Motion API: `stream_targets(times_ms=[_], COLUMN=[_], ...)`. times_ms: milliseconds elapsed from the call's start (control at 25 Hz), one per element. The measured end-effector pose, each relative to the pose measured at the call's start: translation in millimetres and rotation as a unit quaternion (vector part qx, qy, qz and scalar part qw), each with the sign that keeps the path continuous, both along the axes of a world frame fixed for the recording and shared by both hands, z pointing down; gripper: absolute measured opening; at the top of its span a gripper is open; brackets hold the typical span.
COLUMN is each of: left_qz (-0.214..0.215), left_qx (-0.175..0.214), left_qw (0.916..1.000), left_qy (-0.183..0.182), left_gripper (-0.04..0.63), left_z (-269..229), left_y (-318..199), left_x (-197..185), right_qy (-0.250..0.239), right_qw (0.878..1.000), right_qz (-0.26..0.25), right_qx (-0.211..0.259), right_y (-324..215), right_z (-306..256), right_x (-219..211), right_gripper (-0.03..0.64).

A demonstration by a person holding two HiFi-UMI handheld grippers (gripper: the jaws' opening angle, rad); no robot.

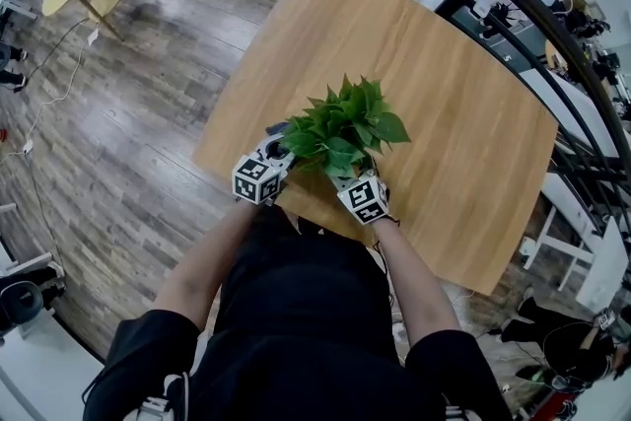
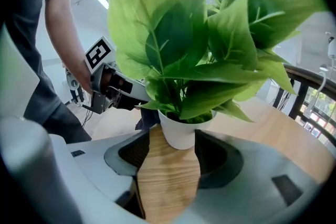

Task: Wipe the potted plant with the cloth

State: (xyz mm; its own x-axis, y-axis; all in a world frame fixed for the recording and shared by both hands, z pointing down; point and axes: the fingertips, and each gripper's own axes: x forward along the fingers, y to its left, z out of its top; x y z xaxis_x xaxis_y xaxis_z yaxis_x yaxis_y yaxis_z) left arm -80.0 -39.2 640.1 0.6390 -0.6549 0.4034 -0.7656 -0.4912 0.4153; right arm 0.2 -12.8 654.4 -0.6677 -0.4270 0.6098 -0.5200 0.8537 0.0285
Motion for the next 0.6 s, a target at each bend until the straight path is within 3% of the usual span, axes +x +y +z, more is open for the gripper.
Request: stream_targets(times_ms=[360,600], left_qz=[0.009,0.005], left_qx=[0.000,-0.010], left_qw=[1.0000,0.9999], left_qy=[0.001,-0.004], left_gripper=[0.109,0.109], left_z=[7,10], left_y=[11,16], left_x=[5,6], right_qy=[0.009,-0.066], right_qw=[1.000,0.997], right_qz=[0.007,0.024], right_qx=[0.002,-0.039], right_y=[-2,10], right_z=[2,-2], right_x=[5,-6], right_gripper=[0.258,0.258])
